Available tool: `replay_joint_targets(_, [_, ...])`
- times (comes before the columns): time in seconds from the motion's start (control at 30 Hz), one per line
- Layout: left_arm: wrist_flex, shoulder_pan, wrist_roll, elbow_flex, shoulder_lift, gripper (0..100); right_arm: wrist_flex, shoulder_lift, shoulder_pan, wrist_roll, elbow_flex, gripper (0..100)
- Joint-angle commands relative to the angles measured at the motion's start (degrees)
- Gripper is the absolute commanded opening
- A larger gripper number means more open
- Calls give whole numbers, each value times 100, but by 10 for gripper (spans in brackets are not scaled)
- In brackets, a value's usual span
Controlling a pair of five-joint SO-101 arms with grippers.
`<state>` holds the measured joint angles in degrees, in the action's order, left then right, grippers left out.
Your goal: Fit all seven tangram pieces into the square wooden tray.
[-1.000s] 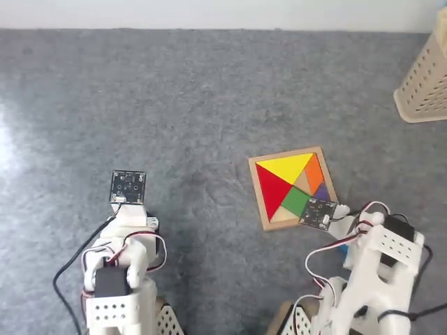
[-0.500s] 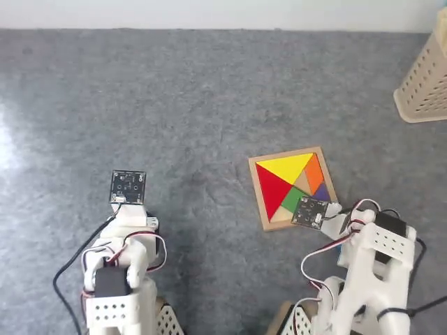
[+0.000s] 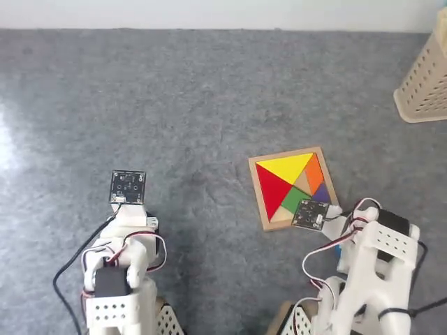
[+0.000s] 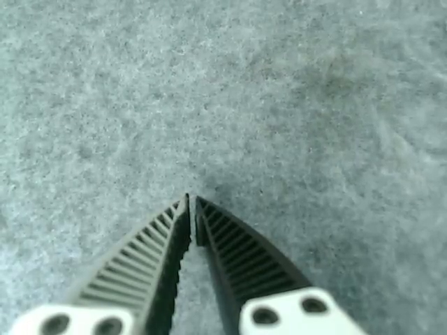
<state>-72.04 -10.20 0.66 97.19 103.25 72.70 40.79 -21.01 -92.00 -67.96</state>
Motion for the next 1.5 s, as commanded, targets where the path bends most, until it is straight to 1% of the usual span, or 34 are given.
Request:
replay_joint_targets(0.0, [-26,0,-35,-66,97,12,75,22,-189,62,334,163])
replay_joint_targets(0.1, [-26,0,-35,-66,97,12,75,22,-435,62,457,162])
replay_joint_targets(0.2, [-26,0,-35,-66,97,12,-4,13,-444,53,281,162])
replay_joint_targets(0.37, [-26,0,-35,-66,97,12,-620,-40,-426,53,-149,165])
replay_joint_targets(0.57, [-26,0,-35,-66,97,12,-690,-40,13,53,-492,164])
replay_joint_targets(0.73, [-26,0,-35,-66,97,12,-716,-40,48,53,-536,160])
replay_joint_targets(0.9, [-26,0,-35,-66,97,12,-716,-48,40,62,-554,71])
replay_joint_targets(1.0, [-26,0,-35,-66,97,12,-716,-48,31,114,-554,43])
replay_joint_targets(1.07, [-26,0,-35,-66,97,12,-734,-4,31,510,-492,37])
replay_joint_targets(1.13, [-26,0,-35,-66,97,12,-971,-22,31,1029,-352,37])
replay_joint_targets(1.23, [-26,0,-35,-66,97,12,-1165,-48,-198,1732,-53,37])
replay_joint_targets(1.37, [-26,0,-35,-66,97,12,-1209,-48,-681,2268,220,37])
replay_joint_targets(1.47, [-26,0,-35,-66,97,12,-1341,-48,-1015,2523,431,37])
